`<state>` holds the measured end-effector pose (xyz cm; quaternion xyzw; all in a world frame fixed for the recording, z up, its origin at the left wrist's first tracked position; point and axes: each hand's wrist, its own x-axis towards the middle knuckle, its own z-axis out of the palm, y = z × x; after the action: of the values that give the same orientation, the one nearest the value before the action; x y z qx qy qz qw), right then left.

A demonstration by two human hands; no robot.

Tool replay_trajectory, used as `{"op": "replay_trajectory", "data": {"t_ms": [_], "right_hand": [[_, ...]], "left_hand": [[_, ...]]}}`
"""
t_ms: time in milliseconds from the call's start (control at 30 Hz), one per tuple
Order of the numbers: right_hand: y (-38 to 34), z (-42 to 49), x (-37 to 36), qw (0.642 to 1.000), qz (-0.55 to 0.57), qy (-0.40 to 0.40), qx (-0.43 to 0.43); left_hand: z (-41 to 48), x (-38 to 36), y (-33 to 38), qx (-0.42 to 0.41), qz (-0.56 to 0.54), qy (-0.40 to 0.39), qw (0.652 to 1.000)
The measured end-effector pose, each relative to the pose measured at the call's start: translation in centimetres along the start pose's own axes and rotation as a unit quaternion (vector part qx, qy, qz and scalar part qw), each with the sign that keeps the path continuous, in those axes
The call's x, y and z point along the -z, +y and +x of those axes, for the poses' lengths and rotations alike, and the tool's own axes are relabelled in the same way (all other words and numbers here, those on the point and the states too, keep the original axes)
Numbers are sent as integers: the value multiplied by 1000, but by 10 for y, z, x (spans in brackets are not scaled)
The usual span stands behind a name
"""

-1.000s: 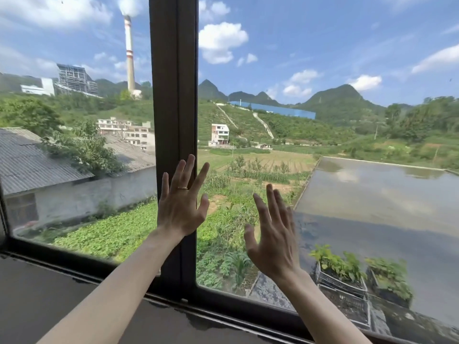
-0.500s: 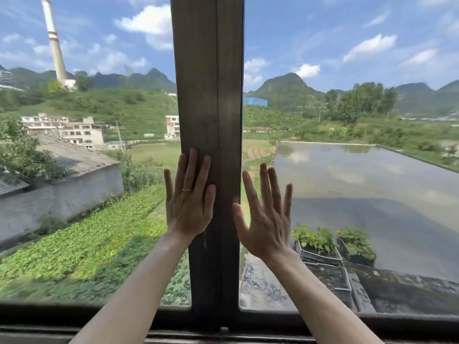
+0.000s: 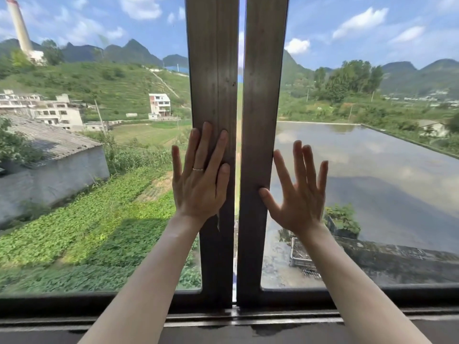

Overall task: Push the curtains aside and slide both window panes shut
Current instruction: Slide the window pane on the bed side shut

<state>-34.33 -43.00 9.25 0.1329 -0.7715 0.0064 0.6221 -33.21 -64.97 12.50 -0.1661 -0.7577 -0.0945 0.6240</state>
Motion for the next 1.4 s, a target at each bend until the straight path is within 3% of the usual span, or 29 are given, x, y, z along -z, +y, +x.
{"op": "replay_trajectory", "data": {"t_ms": [200, 500, 667, 733, 800, 867, 933, 1000, 1067, 1233, 1400], "right_hand": [[31, -6, 11, 1000, -4, -20, -14], [83, -15, 35, 992, -40, -109, -41], [112, -20, 56, 983, -57, -164, -54], [119, -19, 66, 981, -59, -175, -66], [121, -21, 74, 979, -50, -175, -86], [116, -31, 81, 978, -13, -161, -130], [108, -48, 84, 971, 37, -153, -180], [99, -70, 85, 965, 65, -162, -198], [91, -91, 84, 960, 76, -181, -199], [78, -124, 74, 948, 49, -224, -221], [69, -125, 66, 937, 28, -229, -261]], "left_hand": [[-2, -4, -3, -9, 8, 6, 1000], [-2, -1, -3, -7, 4, 6, 1000], [2, 8, 18, 45, -65, 23, 997], [7, 9, 39, 18, -96, 37, 994], [12, 8, 68, -60, -138, 5, 989], [16, 2, 100, -83, -208, -89, 970], [23, -7, 128, 2, -314, -219, 924], [31, -21, 150, 128, -448, -340, 817], [34, -35, 162, 197, -548, -394, 711], [23, -63, 160, 275, -618, -431, 598], [15, -97, 160, 292, -687, -459, 482]]}}
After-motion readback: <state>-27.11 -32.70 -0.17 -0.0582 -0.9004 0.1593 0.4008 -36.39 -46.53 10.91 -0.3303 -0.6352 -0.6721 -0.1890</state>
